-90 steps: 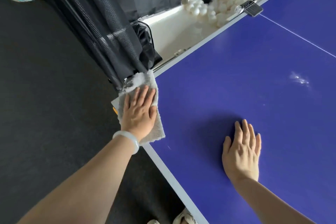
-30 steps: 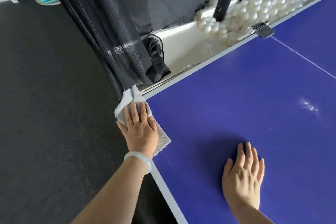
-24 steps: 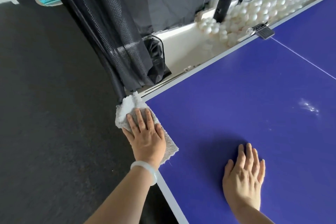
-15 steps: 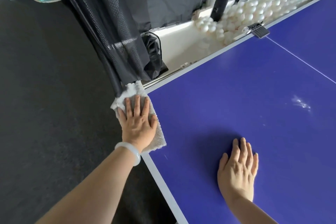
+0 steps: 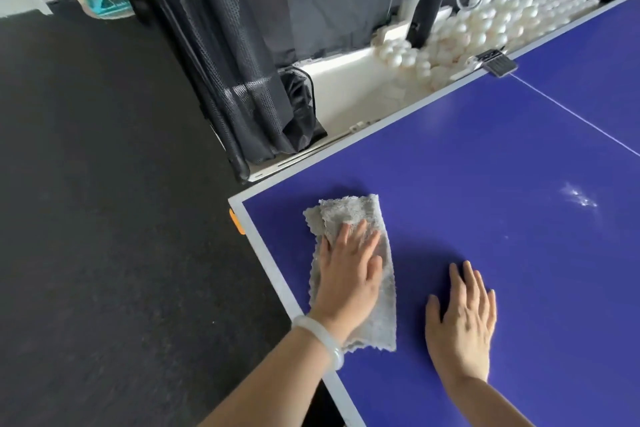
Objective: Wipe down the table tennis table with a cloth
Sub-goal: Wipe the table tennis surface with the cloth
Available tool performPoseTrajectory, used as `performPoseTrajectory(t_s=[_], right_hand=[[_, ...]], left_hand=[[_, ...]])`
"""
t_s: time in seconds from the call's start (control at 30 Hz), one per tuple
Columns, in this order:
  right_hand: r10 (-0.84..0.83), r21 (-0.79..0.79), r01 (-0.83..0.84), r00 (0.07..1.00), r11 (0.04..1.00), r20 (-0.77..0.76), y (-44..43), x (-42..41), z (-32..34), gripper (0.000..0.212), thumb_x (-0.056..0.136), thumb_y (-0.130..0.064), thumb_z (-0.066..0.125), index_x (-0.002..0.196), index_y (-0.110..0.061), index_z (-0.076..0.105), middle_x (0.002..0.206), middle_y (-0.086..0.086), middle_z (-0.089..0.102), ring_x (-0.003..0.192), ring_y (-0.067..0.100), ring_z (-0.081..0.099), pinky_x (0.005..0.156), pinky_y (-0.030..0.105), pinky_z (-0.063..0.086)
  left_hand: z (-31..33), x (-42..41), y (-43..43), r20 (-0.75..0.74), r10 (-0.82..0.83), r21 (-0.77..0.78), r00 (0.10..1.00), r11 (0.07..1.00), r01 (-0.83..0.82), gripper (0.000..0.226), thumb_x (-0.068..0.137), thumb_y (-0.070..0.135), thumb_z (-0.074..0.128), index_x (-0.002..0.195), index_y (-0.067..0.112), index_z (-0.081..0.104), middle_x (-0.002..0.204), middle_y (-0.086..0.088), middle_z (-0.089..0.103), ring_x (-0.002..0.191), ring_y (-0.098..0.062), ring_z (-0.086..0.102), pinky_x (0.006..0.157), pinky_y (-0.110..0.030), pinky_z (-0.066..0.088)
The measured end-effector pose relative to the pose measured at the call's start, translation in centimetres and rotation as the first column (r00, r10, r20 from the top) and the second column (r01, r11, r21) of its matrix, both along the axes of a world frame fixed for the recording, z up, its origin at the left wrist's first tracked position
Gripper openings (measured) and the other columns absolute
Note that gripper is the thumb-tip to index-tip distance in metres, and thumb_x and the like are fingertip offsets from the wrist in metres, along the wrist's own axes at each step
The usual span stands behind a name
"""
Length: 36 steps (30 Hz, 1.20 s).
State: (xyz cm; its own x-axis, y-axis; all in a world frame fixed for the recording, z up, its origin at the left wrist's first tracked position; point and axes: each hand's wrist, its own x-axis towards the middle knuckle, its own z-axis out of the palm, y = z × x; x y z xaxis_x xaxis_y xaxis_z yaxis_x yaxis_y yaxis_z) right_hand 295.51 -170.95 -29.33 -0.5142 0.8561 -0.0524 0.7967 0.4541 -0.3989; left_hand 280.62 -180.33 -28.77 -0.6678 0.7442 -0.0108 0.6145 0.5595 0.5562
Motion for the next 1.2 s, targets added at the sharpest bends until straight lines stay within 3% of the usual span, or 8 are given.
performPoseTrajectory(t_s=[0.13, 0.27, 0.47, 0.67, 0.83, 1.0, 1.13, 1.2], right_hand=[[-0.043, -0.112, 0.038, 0.998, 0.993, -0.038, 0.8, -0.2, 0.9, 0.059, 0.088, 0.003, 0.056, 0.145, -0.005, 0.044, 0.159, 0.01, 0.032, 0.15, 0.027, 0.021, 0.124, 0.042, 0.006], [0.197, 0.142, -0.174, 0.966, 0.974, -0.165, -1.7, -5.4, 2.5, 0.048, 0.082, 0.009, 0.06, 0.129, 0.008, 0.054, 0.144, 0.024, 0.047, 0.138, 0.037, 0.036, 0.115, 0.058, 0.033], [0.505, -0.012, -0.505, 0.863, 0.863, 0.021, -5.2, -14.2, 0.5, 0.064, 0.105, -0.046, 0.015, 0.156, -0.019, -0.012, 0.162, -0.001, -0.023, 0.149, 0.016, -0.027, 0.122, 0.038, -0.018], [0.64, 0.102, -0.647, 0.763, 0.756, 0.093, -0.3, -16.0, -1.4, 0.061, 0.104, -0.046, 0.011, 0.159, -0.021, -0.001, 0.165, -0.006, -0.008, 0.15, 0.008, -0.018, 0.123, 0.034, -0.013], [0.468, 0.094, -0.467, 0.883, 0.879, 0.007, 3.8, -21.1, -1.3, 0.058, 0.105, -0.03, 0.031, 0.159, -0.017, 0.015, 0.165, -0.001, 0.008, 0.152, 0.012, -0.004, 0.125, 0.034, -0.006], [0.824, 0.122, -0.824, 0.563, 0.554, 0.06, 4.1, -21.1, -1.5, 0.054, 0.107, -0.032, 0.031, 0.158, -0.018, 0.022, 0.164, -0.003, 0.014, 0.153, 0.012, 0.002, 0.126, 0.037, 0.004], [0.371, 0.128, -0.376, 0.927, 0.918, 0.063, 12.3, -22.5, -1.1, 0.055, 0.105, -0.034, 0.026, 0.158, -0.022, 0.021, 0.166, -0.004, 0.013, 0.154, 0.013, 0.005, 0.125, 0.035, -0.001], [0.222, 0.081, -0.225, 0.974, 0.971, 0.047, 12.9, -22.6, -1.1, 0.055, 0.105, -0.03, 0.023, 0.159, -0.02, 0.018, 0.167, -0.002, 0.011, 0.154, 0.016, 0.003, 0.125, 0.038, -0.001]], left_hand=[[0.8, -6.8, -2.7, -0.12, 0.143, 0.135, 0.982, 0.983, -0.127, 0.04, 0.1, 0.014, 0.043, 0.139, 0.021, 0.053, 0.155, 0.004, 0.036, 0.148, -0.016, 0.022, 0.123, -0.042, 0.007], [0.1, -12.0, -3.3, -0.201, 0.153, 0.02, 0.968, 0.988, -0.152, 0.044, 0.1, 0.004, 0.041, 0.143, 0.009, 0.046, 0.154, -0.007, 0.038, 0.146, -0.021, 0.026, 0.123, -0.039, 0.012], [-2.2, -13.0, -2.3, -0.221, 0.093, -0.117, 0.971, 0.986, -0.121, 0.055, 0.103, 0.015, 0.031, 0.156, 0.015, 0.017, 0.164, 0.0, 0.01, 0.151, -0.014, 0.002, 0.123, -0.032, 0.004], [-2.4, -13.1, -2.4, -0.22, 0.12, -0.094, 0.968, 0.985, -0.143, 0.052, 0.103, 0.018, 0.034, 0.154, 0.017, 0.024, 0.163, 0.002, 0.017, 0.15, -0.011, 0.011, 0.123, -0.029, 0.006], [-3.0, -13.1, -2.4, -0.205, 0.134, -0.066, 0.97, 0.986, -0.15, 0.051, 0.104, 0.02, 0.027, 0.155, 0.017, 0.023, 0.163, 0.004, 0.017, 0.15, -0.008, 0.011, 0.122, -0.025, 0.001], [-2.8, -13.0, -2.2, -0.237, 0.148, -0.098, 0.96, 0.98, -0.175, 0.055, 0.1, 0.027, 0.033, 0.153, 0.014, 0.028, 0.161, -0.001, 0.023, 0.149, -0.012, 0.016, 0.122, -0.029, 0.003], [-2.7, -12.9, -2.2, -0.27, 0.125, -0.152, 0.955, 0.974, -0.17, 0.06, 0.099, 0.04, 0.034, 0.153, 0.014, 0.028, 0.161, -0.001, 0.023, 0.15, -0.013, 0.015, 0.123, -0.03, 0.003], [-2.7, -13.0, -2.1, -0.274, 0.12, -0.161, 0.954, 0.972, -0.169, 0.061, 0.099, 0.042, 0.03, 0.153, 0.014, 0.029, 0.161, -0.002, 0.024, 0.149, -0.014, 0.016, 0.122, -0.03, 0.003]])
